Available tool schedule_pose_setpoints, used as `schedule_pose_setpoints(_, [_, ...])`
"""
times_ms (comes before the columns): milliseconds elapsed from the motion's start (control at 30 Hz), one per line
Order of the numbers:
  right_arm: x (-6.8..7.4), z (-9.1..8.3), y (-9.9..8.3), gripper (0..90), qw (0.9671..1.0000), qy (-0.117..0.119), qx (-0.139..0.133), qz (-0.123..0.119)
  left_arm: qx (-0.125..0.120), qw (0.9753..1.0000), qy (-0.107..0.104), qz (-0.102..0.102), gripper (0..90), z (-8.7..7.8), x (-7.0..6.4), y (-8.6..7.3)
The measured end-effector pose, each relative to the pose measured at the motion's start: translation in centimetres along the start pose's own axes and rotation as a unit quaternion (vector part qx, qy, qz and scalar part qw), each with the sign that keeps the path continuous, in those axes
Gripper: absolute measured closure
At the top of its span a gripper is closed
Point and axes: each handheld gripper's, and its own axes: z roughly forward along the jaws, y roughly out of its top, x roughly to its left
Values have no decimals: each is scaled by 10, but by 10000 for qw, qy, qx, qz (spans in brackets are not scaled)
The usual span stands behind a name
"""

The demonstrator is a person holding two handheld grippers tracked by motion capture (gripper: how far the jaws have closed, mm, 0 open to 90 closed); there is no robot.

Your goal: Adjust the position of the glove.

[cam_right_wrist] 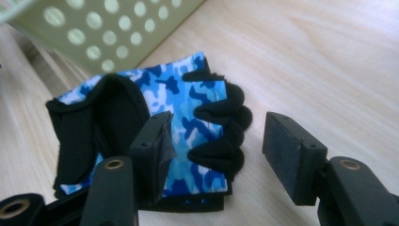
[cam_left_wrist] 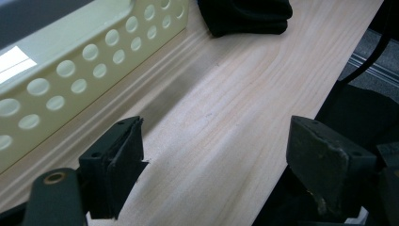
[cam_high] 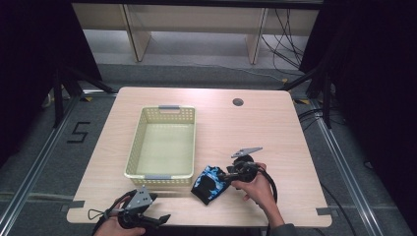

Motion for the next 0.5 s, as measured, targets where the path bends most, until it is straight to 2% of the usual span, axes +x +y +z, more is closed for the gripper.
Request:
schedule_pose_setpoints(33, [0, 0, 1, 441, 9999, -29, 126, -9, 18, 10000, 27, 78, 192, 0, 1, 0])
schedule_pose_setpoints(67, [-1, 5, 0, 442, 9999, -59, 95, 49, -3, 9999, 24, 109, 192, -1, 2, 0])
schedule_pose_setpoints(100, [-1, 4, 1, 442, 9998, -42, 197, 41, 36, 9999, 30, 135, 192, -1, 3, 1])
schedule_pose_setpoints(133, [-2, 6, 1, 442, 9998, 52, 177, -1, 27, 10000, 40, 19, 192, -1, 2, 0])
schedule_pose_setpoints(267, [0, 13, 2, 456, 9997, 81, 234, -71, -10, 10000, 12, -38, 192, -1, 1, 0])
schedule_pose_setpoints(300, [1, 12, 2, 466, 9992, 70, 393, -64, -3, 10000, 18, -31, 192, -1, 2, 0])
schedule_pose_setpoints(333, [2, 13, 1, 486, 9994, -43, 350, -2, -8, 10000, 17, -36, 192, -1, 2, 0])
schedule_pose_setpoints(367, [2, 13, 1, 508, 9993, 63, 367, -97, -19, 10000, 23, -53, 192, -1, 1, 0])
schedule_pose_setpoints(400, [3, 13, -1, 528, 9994, 24, 318, -121, -24, 10000, 20, -52, 192, -1, 1, 0])
schedule_pose_setpoints(433, [4, 12, -2, 600, 9994, -40, 326, -122, -27, 10000, 19, 64, 192, -2, 3, 0])
schedule_pose_setpoints(467, [5, 8, -3, 644, 9987, -106, 473, -165, 8, 9999, 40, 106, 192, -2, 3, 0])
schedule_pose_setpoints(500, [5, 7, -4, 657, 9984, -154, 505, -208, -19, 10000, 22, 78, 192, -2, 3, 0])
